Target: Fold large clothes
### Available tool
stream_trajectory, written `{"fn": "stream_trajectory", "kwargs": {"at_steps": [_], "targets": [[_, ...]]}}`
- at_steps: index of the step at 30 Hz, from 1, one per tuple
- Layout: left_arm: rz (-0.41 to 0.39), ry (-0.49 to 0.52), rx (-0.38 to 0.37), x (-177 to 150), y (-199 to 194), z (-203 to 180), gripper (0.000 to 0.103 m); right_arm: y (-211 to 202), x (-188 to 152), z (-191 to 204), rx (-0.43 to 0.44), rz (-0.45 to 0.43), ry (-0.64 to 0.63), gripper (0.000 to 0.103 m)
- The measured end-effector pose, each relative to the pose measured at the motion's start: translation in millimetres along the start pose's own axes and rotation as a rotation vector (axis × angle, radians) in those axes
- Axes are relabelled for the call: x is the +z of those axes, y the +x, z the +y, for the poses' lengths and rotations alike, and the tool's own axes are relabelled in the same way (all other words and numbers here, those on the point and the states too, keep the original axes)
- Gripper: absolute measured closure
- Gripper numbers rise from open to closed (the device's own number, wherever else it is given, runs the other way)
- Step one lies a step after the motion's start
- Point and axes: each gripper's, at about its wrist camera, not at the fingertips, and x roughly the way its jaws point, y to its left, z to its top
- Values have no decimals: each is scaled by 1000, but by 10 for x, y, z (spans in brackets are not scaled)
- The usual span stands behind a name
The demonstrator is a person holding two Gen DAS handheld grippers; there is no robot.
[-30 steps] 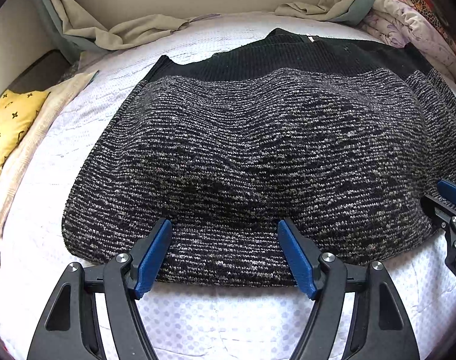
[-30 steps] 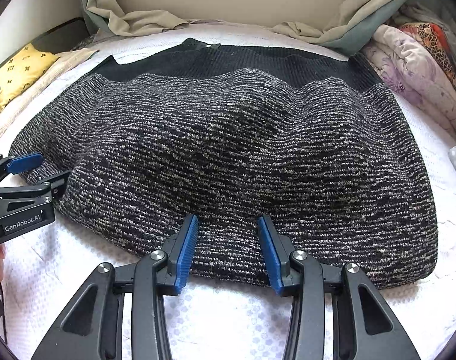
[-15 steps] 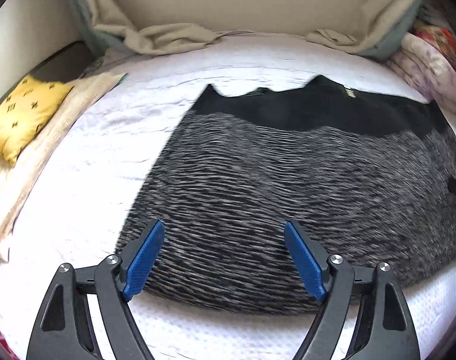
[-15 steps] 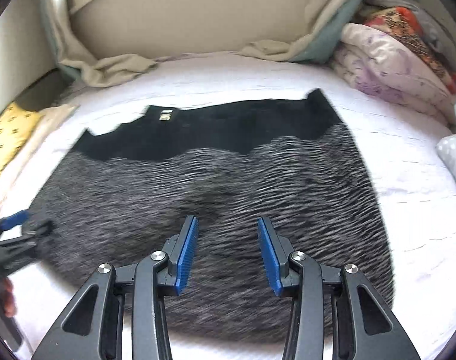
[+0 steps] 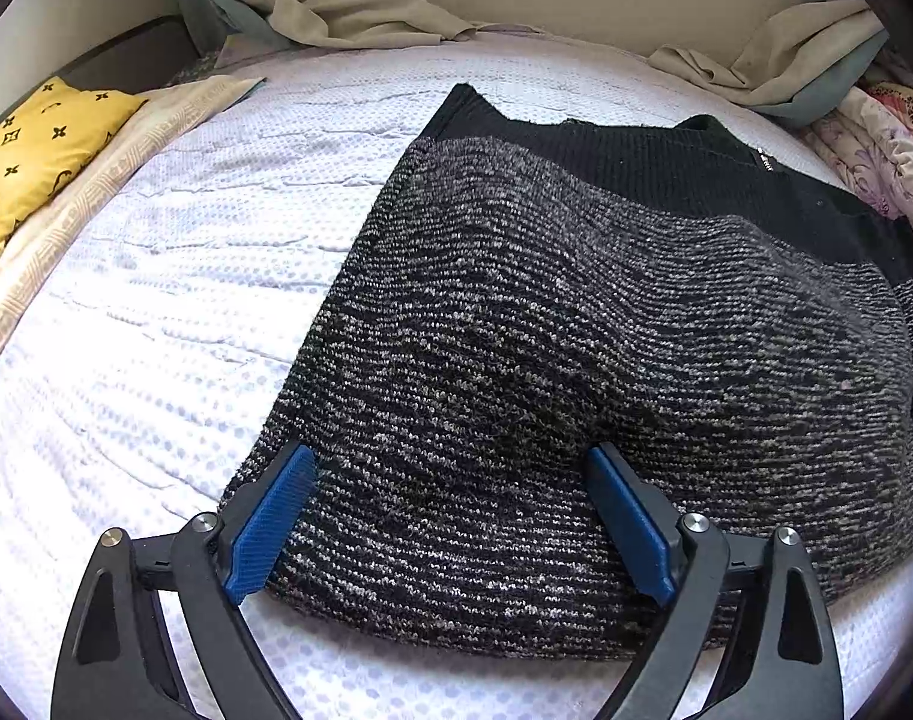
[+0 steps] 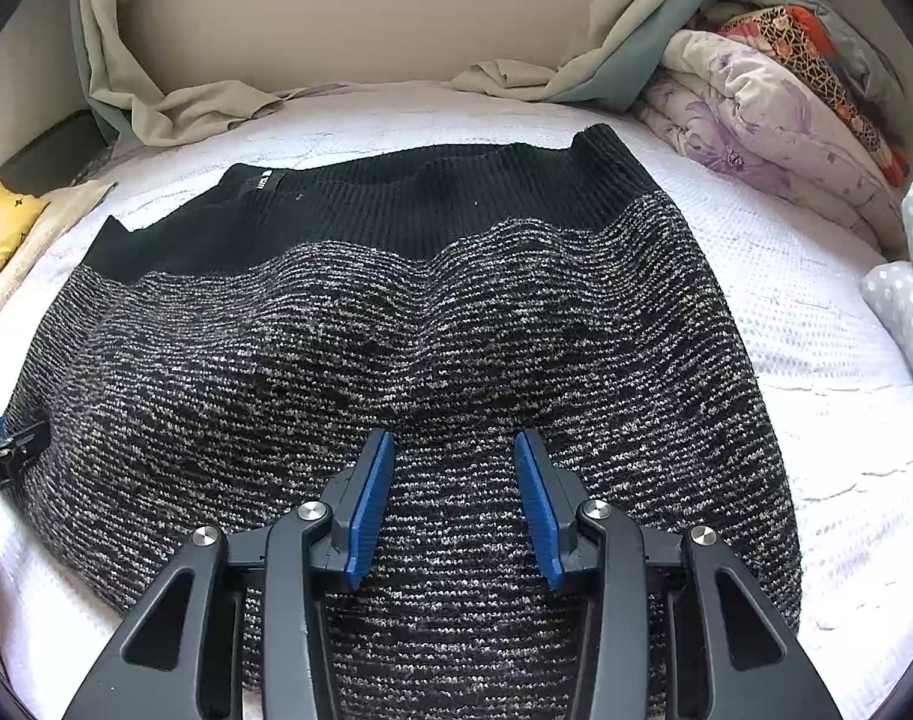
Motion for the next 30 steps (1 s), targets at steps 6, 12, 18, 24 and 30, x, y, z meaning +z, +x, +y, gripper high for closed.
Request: {"fn": "stream_trajectory", "kwargs": {"at_steps": [6,12,18,24,30], "targets": [[10,-109,-84,90,-368,336,10,-202,72,71,2,7,-1,64],[24,-334,-206,-18,-656,993,10,-555,110,214,93,-46,-2,64],[148,-614,-379,-431,-422,1305,20,-624,38,446,168,-29,-62,64],[168,-738,-498,-557,-176,1249,33,-617,27,503,193,-22,-70,64],[129,-872,-593,-522,37,1231,33,-547,18,464,207,2,-54,64]]}}
